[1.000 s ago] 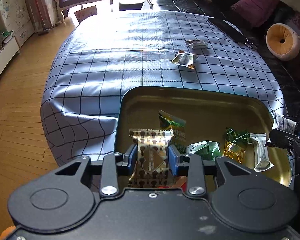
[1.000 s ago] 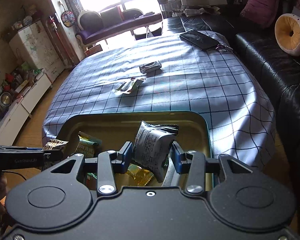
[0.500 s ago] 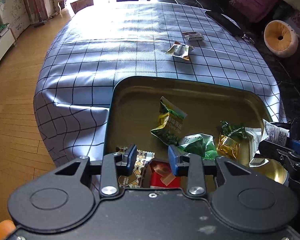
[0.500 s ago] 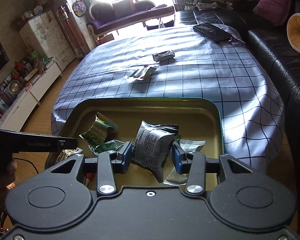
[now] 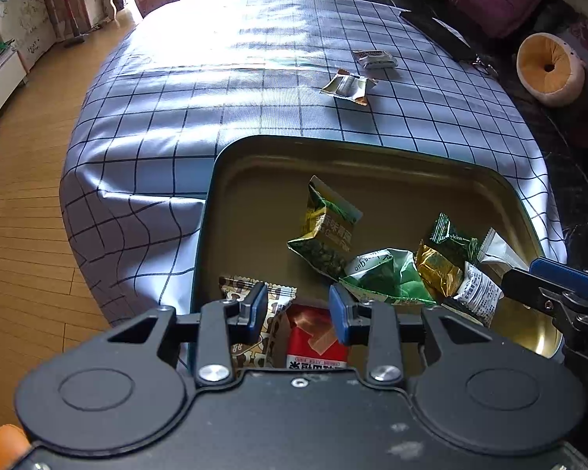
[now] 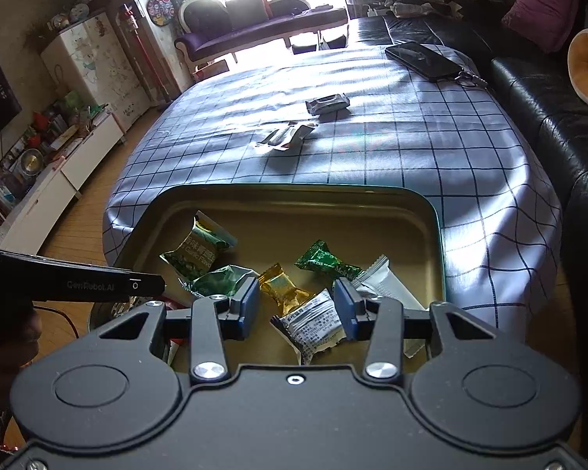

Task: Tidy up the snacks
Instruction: 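Lower both snacks into the gold tray and open both tools, then move both open tools from the tray back to the remaining snacks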

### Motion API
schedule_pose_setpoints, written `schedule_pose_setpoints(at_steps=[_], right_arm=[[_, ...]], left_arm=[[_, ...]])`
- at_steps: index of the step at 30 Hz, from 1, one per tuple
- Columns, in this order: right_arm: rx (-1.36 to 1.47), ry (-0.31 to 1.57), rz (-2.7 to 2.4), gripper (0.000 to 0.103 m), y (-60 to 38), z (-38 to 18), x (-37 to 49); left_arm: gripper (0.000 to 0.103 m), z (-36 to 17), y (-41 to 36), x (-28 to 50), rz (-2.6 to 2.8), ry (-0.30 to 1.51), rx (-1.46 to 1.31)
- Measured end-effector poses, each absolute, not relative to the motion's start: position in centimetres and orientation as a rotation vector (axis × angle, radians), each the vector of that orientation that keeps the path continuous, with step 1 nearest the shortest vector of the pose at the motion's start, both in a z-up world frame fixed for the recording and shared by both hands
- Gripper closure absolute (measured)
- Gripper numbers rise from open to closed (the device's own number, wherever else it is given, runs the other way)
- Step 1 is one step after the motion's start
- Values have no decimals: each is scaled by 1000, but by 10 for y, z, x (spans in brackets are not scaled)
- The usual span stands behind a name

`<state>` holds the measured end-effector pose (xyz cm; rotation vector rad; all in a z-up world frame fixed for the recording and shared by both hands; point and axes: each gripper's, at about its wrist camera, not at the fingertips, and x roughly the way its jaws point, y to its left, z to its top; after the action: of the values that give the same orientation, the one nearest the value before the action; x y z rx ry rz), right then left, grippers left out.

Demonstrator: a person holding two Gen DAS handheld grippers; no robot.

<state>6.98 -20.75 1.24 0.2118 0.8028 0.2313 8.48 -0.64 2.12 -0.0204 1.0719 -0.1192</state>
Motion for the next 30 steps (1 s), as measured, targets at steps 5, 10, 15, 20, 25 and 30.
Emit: schedule_pose_setpoints(at_steps=[5,10,15,20,25,30], right_arm=[[216,811,218,51,-209,11,72],[218,820,207,51,-209,10,72],[214,839,198,51,-209,7,74],[215,851,189,51,-210,5,75],[223,862,187,51,-212,4,76],[217,874,187,51,-210,2,77]], left_arm=[[68,20,-6,85,-120,1078,-24],[68,18,-8,86,-128,1094,-25],[68,15,-9,86,-126,1106,-15],[68,14,-10,88,-122,1110,-17],[68,14,-11,88,-120,1117,-13],[67,13,-12,90,-119,1121,-9]])
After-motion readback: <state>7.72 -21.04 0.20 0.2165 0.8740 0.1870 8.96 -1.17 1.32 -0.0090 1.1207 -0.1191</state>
